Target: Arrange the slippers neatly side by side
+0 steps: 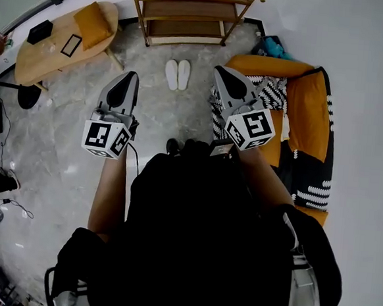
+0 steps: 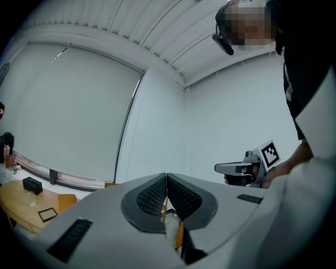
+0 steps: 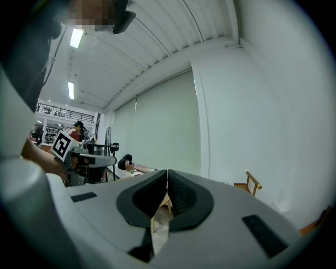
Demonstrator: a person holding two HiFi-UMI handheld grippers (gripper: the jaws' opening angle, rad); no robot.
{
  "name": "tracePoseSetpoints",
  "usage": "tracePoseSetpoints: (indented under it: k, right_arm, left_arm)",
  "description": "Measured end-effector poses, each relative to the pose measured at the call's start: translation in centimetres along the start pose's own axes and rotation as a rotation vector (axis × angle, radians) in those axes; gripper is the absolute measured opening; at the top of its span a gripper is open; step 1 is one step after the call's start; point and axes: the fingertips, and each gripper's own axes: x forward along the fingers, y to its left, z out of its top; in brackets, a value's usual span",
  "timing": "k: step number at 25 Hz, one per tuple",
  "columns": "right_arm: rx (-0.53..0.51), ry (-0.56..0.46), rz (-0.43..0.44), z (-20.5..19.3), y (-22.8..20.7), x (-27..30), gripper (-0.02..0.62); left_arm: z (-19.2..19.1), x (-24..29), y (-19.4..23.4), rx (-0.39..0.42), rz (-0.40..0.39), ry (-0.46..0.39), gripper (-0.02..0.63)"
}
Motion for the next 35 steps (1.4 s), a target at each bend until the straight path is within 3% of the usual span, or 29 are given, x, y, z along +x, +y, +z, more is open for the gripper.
tracePoseSetpoints:
  k: [7, 10, 14, 18, 35]
  right_arm:
    - [0.034, -0.015, 0.005, -0.4, 0.1, -0.9, 0.032]
    - [0.049, -0.005, 0.013, -1.0, 0.3, -1.6, 0.032]
    - [0.056, 0.016, -0.045, -1.8, -1.3, -2.3, 0.032]
    - [0.074, 0.01, -0.08, -2.1, -2.2, -2.8, 0.032]
    - [0.085, 0.006, -0.088, -2.4, -2.4, -3.2, 0.032]
  left_arm:
    - [0.5, 0.6, -2.5, 0.043, -0.052, 0.017, 0.017]
    - [0.5, 0.6, -3.1, 0.039, -0.043, 0.015, 0.017]
    - [0.9, 1.2, -2.9, 0.076, 0.005, 0.002, 0.017]
    - [1.0, 1.2, -2.2, 0.069, 0.046, 0.004, 0.017]
    - [-0.7, 0.5, -2.9, 0.026, -0.004, 0.035, 0.017]
